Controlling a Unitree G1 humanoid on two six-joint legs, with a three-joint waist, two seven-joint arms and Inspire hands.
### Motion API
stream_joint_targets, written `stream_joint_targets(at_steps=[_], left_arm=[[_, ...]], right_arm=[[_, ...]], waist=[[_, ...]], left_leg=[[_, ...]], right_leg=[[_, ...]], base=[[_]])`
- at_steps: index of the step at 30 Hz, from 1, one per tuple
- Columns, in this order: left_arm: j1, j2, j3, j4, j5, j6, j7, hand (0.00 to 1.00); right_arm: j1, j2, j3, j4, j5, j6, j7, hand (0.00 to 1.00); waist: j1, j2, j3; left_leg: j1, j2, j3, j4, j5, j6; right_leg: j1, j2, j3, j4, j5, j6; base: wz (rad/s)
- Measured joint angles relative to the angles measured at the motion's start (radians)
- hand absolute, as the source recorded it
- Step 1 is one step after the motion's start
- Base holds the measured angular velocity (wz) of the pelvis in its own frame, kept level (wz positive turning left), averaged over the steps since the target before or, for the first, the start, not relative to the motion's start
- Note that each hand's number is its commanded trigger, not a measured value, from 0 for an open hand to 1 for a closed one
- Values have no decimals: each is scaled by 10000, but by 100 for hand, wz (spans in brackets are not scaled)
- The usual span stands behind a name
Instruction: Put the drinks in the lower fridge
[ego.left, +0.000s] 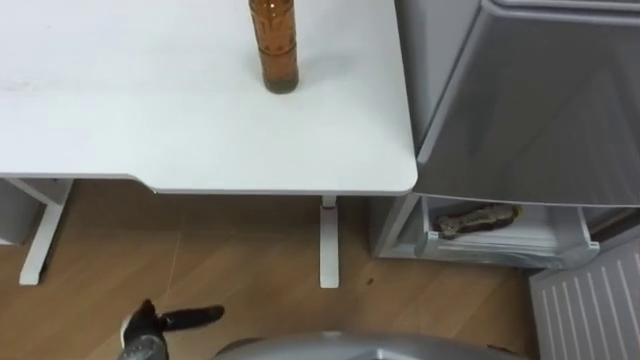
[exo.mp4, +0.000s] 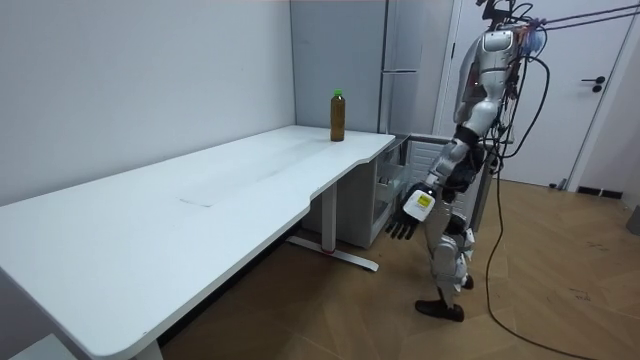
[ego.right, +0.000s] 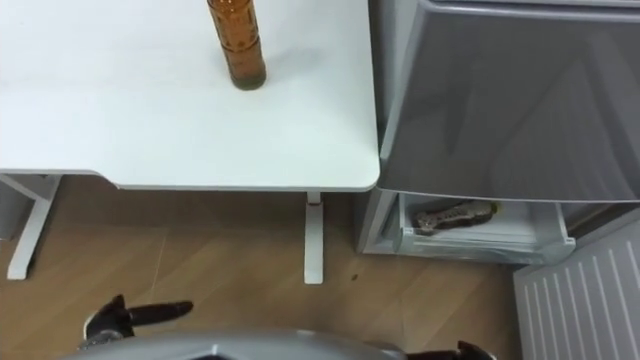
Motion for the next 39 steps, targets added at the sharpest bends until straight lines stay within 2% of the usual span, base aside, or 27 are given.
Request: stream_joint_targets(at_steps=[4, 7, 9, 10, 13, 14, 18, 20, 22, 29, 35, 39], left_arm=[[-38, -43, 447, -892, -400, -273, 651, 0], [54, -68, 807, -2105, -410, -513, 1620, 0], [52, -68, 827, -2800, -358, -1100, 2514, 0], [52, -69, 828, -2950, -344, -1210, 2716, 0], [193, -77, 852, -4334, -267, -1488, 3687, 0], [283, -75, 884, -4917, -58, -1651, 3988, 0], [506, -69, 940, -6956, 1170, -1940, 4646, 0], [582, -54, 944, -7556, 1680, -2198, 4804, 0], [606, -39, 951, -7989, 1736, -2353, 4832, 0], [575, -26, 585, -9476, 1587, -2380, 4703, 0], [285, -23, 546, -10075, 1556, -2381, 3983, 0], [236, 2, 127, -10372, 1176, -2381, 3335, 0]], right_arm=[[38, 8, 0, -9, -70, -147, 7, 0], [119, 8, 18, 41, -124, -207, 6, 0], [134, 13, 31, 36, -123, -310, 5, 0], [145, 21, 31, 32, -122, -378, 6, 0], [241, 53, 21, 27, -183, -636, 16, 0], [237, 54, -59, 30, -220, -691, 21, 0], [376, 37, -309, 209, -286, -863, 222, 0], [440, 14, -307, 226, -295, -883, 326, 0], [463, 10, -342, 248, -399, -883, 334, 0], [340, 17, -357, 224, -511, -870, 464, 0], [276, 6, -379, 219, -614, -853, 778, 0], [265, -68, -373, 252, -619, -852, 892, 0]], waist=[[36, 68, -8], [63, 98, -41], [65, 91, -60], [63, 95, -61], [84, 82, -80], [68, 86, -78], [72, 73, -81], [71, 98, -80], [19, 134, -78], [-174, 144, -55], [-324, 177, -26], [-396, 255, -23]], left_leg=[[-6, 13, 20, 22, 9, -4], [-12, 10, 10, 9, 17, -7], [21, 6, 17, -23, 18, -6], [37, 5, 19, -27, 19, -6], [119, 10, 32, -41, 24, -10], [125, 8, 26, -49, 24, -10], [160, -12, 20, -168, 26, -13], [166, -19, 9, -165, 27, -12], [166, -27, -19, -160, 28, -10], [170, -35, -140, -96, 31, -13], [132, -21, -212, -169, 46, -31], [138, -21, -247, -160, 52, -36]], right_leg=[[5, 12, 10, -1, 47, -1], [-10, 12, 5, -5, 50, 0], [-6, 13, 31, -2, 52, 3], [0, 13, 32, -2, 52, 3], [8, 27, 111, -2, 52, 3], [27, 26, 83, -6, 52, 3], [30, 20, 57, -26, 52, 3], [29, 21, 107, -31, 52, 3], [39, 20, 95, -34, 52, 3], [112, 20, 45, -45, 52, 4], [149, 48, 12, -57, 52, 3], [127, 55, -6, -57, 52, 3]], base=[[0], [0], [-2], [-5], [-7], [0], [0], [0], [0], [3], [1], [0]])
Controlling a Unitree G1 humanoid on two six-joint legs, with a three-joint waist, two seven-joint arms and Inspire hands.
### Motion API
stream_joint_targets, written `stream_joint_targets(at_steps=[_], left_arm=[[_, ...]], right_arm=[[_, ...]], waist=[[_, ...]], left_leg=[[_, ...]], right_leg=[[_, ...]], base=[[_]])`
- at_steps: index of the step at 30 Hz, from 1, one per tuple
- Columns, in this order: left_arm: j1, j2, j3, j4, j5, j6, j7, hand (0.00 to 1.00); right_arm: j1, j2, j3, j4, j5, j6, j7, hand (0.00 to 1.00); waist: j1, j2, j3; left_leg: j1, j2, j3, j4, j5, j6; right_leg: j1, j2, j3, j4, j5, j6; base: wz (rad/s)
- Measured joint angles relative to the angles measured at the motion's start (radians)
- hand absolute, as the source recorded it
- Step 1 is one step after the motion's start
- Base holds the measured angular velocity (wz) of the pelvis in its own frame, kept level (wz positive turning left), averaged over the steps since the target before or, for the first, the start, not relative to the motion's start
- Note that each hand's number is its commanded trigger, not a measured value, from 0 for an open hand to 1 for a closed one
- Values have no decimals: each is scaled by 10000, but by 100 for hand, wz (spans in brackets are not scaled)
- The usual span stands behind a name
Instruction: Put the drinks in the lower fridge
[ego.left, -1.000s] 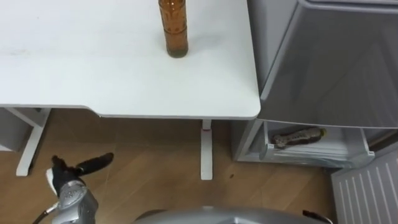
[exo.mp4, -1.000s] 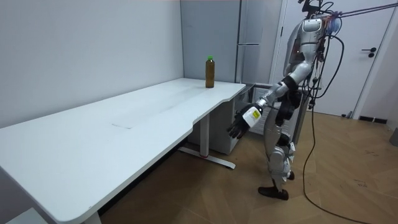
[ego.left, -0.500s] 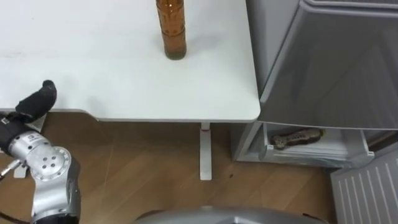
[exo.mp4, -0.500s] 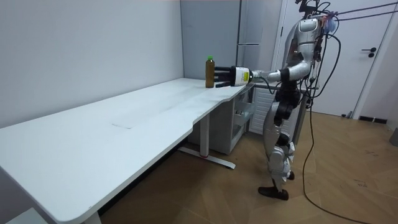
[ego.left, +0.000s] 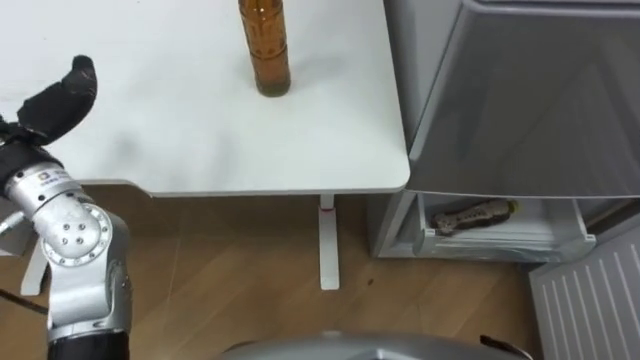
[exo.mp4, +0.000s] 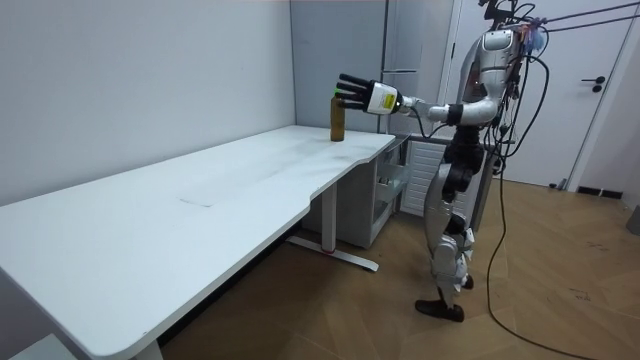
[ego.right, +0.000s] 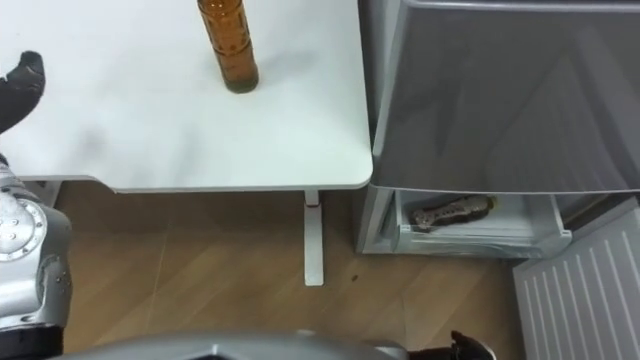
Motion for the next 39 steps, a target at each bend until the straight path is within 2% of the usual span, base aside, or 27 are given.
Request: stream_joint_targets(at_steps=[4, 6, 9, 11, 16, 19, 25, 27, 34, 37, 39], left_arm=[[-328, 125, -248, 0, -406, 3, -652, 0], [-501, 144, -329, 0, -471, 4, -1237, 0], [-515, 153, -331, 0, -471, 9, -1825, 0], [-553, 153, -329, 2, -496, 32, -2086, 0], [-897, 275, -328, 125, -883, 165, -2619, 0], [-1029, 437, -328, 205, -1158, 377, -2998, 0], [-1083, 450, -453, 593, -1286, 803, -3955, 0], [-1119, 451, -520, 724, -1573, 1062, -4271, 0], [-1333, 525, -728, 1074, -1976, 1568, -4727, 0], [-1562, 526, -751, 1452, -2141, 1848, -4893, 0], [-1921, 529, -751, 1940, -2151, 1992, -5017, 0]], right_arm=[[-144, -7, 2, 232, -9, -6, -9, 0], [-146, -18, -61, 241, -22, -12, -13, 0], [-145, -15, -230, 263, -39, -17, -15, 0], [-155, -18, -319, 312, -310, -4, -30, 0], [-128, -23, -331, 382, -1052, 17, -227, 0], [-123, -34, -318, 422, -1533, 28, -233, 0], [-84, -65, -286, 408, -2019, 401, -221, 0], [-46, -69, -285, 418, -2069, 568, -154, 0], [-19, -75, -165, 405, -2280, 915, -13, 0], [-78, -83, -144, 323, -2459, 1114, -7, 0], [-80, -88, -161, 323, -2692, 1259, 9, 0]], waist=[[-127, 8, 12], [-215, 11, 22], [-406, 45, 54], [-495, 50, 87], [-548, 84, 89], [-650, 85, 104], [-705, 117, 112], [-713, 116, 110], [-731, 56, 93], [-736, 60, 89], [-739, 60, 90]], left_leg=[[21, 0, 5, 78, 16, -4], [33, -5, 24, 91, 15, -4], [46, -3, 41, 89, 15, -4], [46, 4, 38, 76, 15, -4], [56, 13, 107, -44, 32, -5], [73, 20, 186, -41, 33, -4], [187, 40, 327, -146, 32, -4], [190, 42, 333, -148, 33, -4], [221, 43, 387, -135, 33, -4], [253, 46, 379, -148, 32, -4], [272, 46, 378, -173, 32, -3]], right_leg=[[4, 2, 8, 4, 1, -2], [20, 1, 38, 5, 1, -2], [13, 2, 90, 5, 1, -2], [-13, 7, 113, 13, 1, -1], [-113, 24, 230, 47, 3, -4], [-140, 29, 272, 50, 5, -9], [-142, 38, 399, 49, 8, -13], [-145, 38, 429, 49, 8, -13], [-143, 37, 514, 52, 8, -13], [-138, 43, 578, 65, 8, -14], [-144, 53, 624, 77, 14, -23]], base=[[0], [0], [-1], [-5], [-8], [-6], [-7], [0], [-2], [-6], [-2]])
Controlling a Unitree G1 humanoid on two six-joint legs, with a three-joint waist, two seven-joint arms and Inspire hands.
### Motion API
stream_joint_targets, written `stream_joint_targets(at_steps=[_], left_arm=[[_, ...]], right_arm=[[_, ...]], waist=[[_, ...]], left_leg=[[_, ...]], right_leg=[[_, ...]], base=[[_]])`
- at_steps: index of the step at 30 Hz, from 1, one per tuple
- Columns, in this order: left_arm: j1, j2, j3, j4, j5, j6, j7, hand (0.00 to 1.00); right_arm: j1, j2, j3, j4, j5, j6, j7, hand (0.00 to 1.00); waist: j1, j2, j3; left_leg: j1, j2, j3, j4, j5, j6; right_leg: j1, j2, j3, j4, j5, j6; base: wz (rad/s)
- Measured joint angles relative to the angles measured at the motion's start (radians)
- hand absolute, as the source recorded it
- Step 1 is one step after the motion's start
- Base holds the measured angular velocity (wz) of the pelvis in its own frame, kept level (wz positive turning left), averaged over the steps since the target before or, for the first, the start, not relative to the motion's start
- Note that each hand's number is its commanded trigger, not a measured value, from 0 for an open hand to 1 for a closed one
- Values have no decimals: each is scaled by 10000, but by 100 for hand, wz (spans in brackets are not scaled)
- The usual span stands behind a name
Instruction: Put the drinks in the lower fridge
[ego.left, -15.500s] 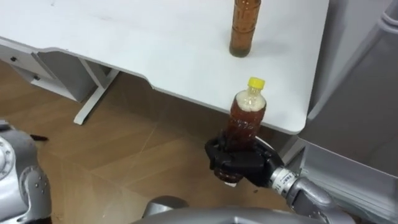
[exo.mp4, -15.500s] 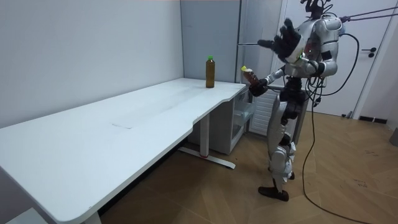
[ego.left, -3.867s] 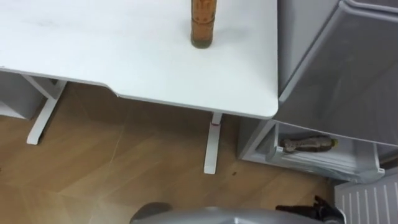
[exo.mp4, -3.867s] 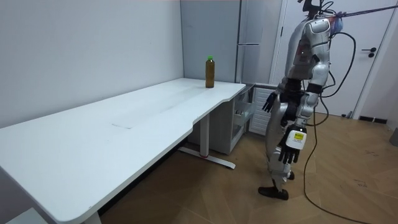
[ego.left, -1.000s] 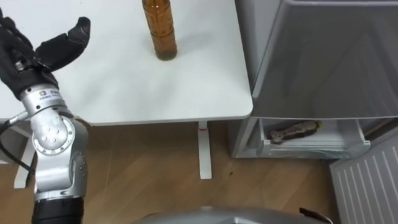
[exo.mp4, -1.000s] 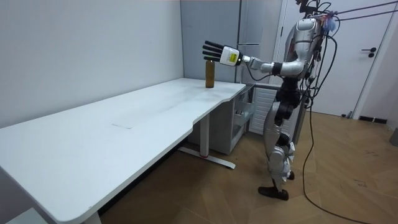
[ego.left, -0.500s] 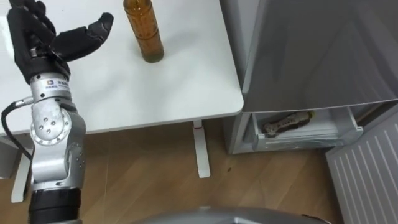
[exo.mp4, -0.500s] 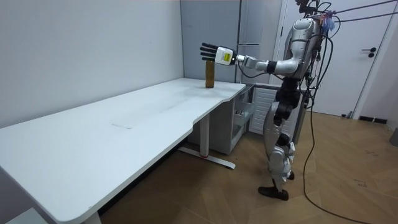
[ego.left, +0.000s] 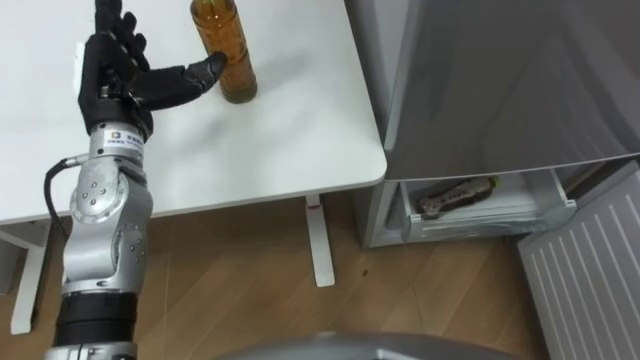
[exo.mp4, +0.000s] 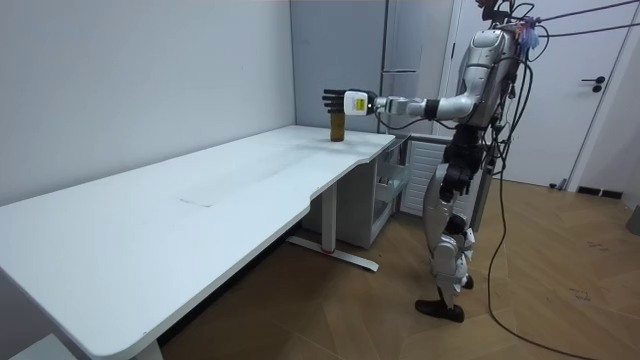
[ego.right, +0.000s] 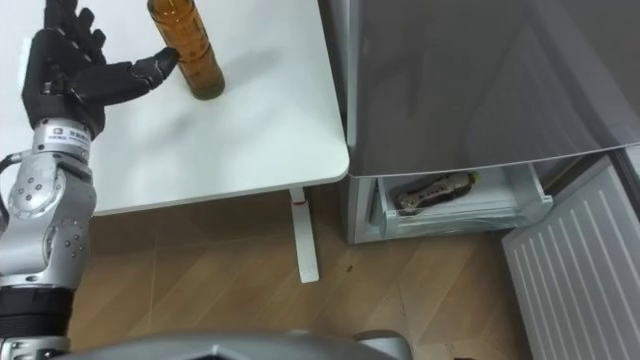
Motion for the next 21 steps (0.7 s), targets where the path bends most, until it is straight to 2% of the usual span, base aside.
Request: stream_joint_targets(at_steps=[5, 15, 19, 21], left_arm=[[-338, 6, 5, 379, 17, 232, -306, 0], [-361, 77, 38, 577, 10, 363, -663, 0], [-365, 83, 70, 583, 10, 525, -764, 0], [-397, 193, 69, 609, -216, 635, -804, 0]], right_arm=[[3, -20, -58, -16, -255, 193, 203, 0], [-48, -19, -154, -29, -467, 290, 276, 0], [-12, -20, -238, -122, -468, 394, 271, 0], [-56, -32, -231, -135, -464, 421, 268, 0]], waist=[[-28, 16, -11], [-218, 36, -27], [-223, 36, -35], [-211, 80, -84]], left_leg=[[32, 7, 9, -2, 0, 0], [75, 8, 55, -12, 0, 0], [70, 14, 68, -19, 0, 0], [8, 39, 132, -14, -1, 0]], right_leg=[[-11, 15, 58, 20, 5, -8], [-11, 16, 78, 24, 5, -8], [-29, 21, 96, 27, 5, -8], [-132, 42, 184, 54, 17, -29]], base=[[-4], [0], [-1], [-9]])
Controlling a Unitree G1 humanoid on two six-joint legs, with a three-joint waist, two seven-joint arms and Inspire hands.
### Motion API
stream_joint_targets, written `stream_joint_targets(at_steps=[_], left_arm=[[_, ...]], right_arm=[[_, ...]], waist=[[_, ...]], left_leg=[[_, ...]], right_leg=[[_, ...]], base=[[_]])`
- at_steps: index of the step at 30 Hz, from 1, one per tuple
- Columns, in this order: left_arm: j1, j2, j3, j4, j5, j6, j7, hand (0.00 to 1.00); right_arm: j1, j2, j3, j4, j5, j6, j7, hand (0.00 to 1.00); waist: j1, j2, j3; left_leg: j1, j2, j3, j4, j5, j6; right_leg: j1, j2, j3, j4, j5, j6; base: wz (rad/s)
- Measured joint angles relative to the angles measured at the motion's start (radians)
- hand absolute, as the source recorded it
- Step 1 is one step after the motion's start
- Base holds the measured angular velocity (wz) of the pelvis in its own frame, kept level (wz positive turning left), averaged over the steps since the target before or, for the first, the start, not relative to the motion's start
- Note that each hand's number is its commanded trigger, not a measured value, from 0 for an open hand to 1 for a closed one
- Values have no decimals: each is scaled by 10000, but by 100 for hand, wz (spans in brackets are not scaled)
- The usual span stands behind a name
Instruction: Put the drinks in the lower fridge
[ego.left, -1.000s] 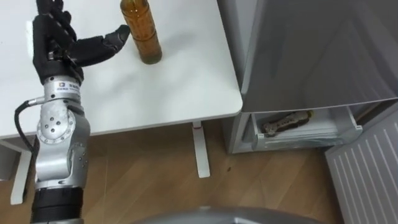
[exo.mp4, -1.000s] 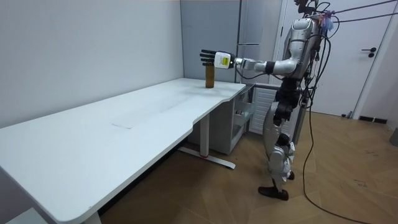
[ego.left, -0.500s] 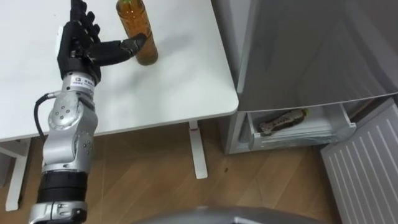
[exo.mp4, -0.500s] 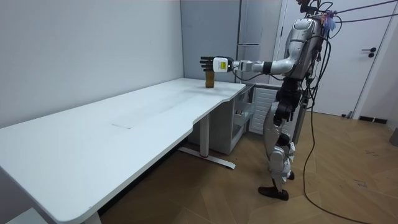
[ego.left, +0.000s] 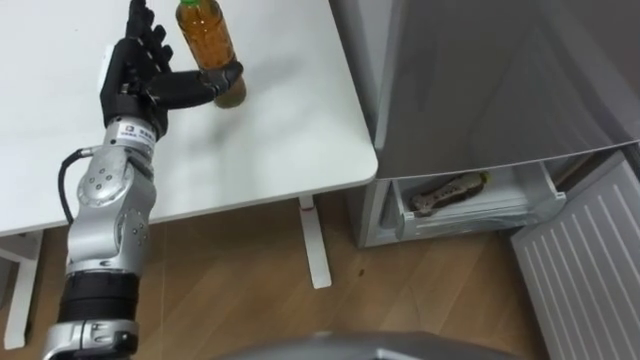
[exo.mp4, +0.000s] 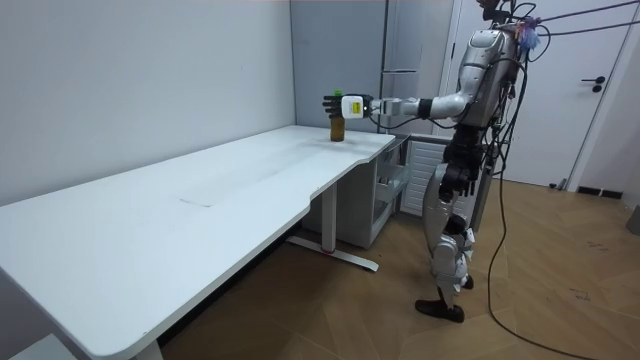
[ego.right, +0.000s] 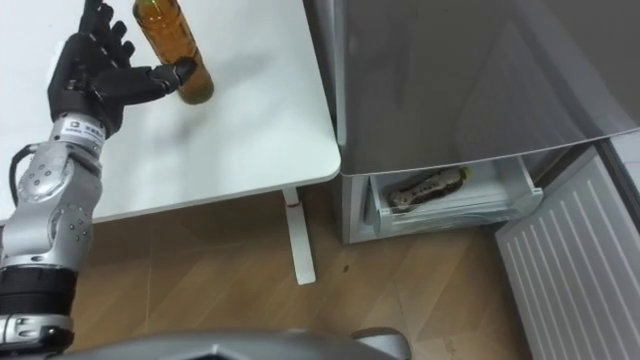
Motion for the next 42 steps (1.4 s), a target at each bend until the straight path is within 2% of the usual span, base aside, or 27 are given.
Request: stream_joint_targets(at_steps=[4, 6, 8, 21, 25, 27, 32, 37, 42], left_arm=[[-399, 271, 5, 604, -380, 52, -29, 0], [-497, 520, 5, 641, -447, 61, -79, 0], [-601, 598, 6, 641, -509, 61, -84, 0], [-865, 646, 11, 656, -740, 183, -183, 0], [-1279, 677, 10, 1133, -732, 337, -199, 0], [-1646, 763, 9, 1565, -732, 434, -197, 0], [-2119, 997, 12, 1952, -961, 478, -201, 0], [-2121, 1154, 14, 2212, -1164, 517, -227, 0], [-2122, 1237, 13, 2721, -1154, 634, -192, 0]], right_arm=[[5, -48, -5, -25, -40, -19, -4, 0], [-2, -55, -14, -89, -98, -28, -1, 0], [38, -58, -89, -139, -139, -33, 9, 0], [141, -104, -302, -405, -364, 45, -82, 0], [146, -94, -302, -368, -365, 82, -77, 0], [154, -89, -301, -339, -366, 85, -66, 0], [311, -90, -310, -357, -343, 141, -68, 0], [308, -90, -319, -351, -346, 297, -73, 0], [305, -92, -318, -348, -349, 299, -72, 0]], waist=[[-5, 93, -57], [-45, 161, -40], [-53, 208, -29], [-112, 286, 2], [-120, 268, 14], [-129, 264, 16], [-119, 279, 3], [-189, 318, -25], [-281, 222, -16]], left_leg=[[46, 18, 67, 9, -1, -1], [66, 21, 79, 9, -1, -1], [64, 20, 78, 7, -1, -1], [67, 25, 105, -14, -2, -1], [62, 26, 109, -14, -2, -1], [66, 28, 118, -13, -1, -1], [69, 39, 152, -53, -2, -3], [77, 69, 303, -20, -3, -6], [70, 82, 369, 9, -3, -5]], right_leg=[[-21, 11, 91, 71, 2, -2], [-18, 11, 129, 72, 3, -3], [-23, 11, 139, 82, 3, -4], [-32, 34, 174, 89, 5, -7], [-34, 36, 175, 89, 5, -7], [-36, 38, 181, 90, 5, -7], [-77, 52, 222, 93, 5, -7], [-139, 59, 305, 113, 8, -11], [-187, 71, 428, 244, 7, -11]], base=[[-7], [-6], [0], [0], [0], [0], [-1], [-7], [-5]])
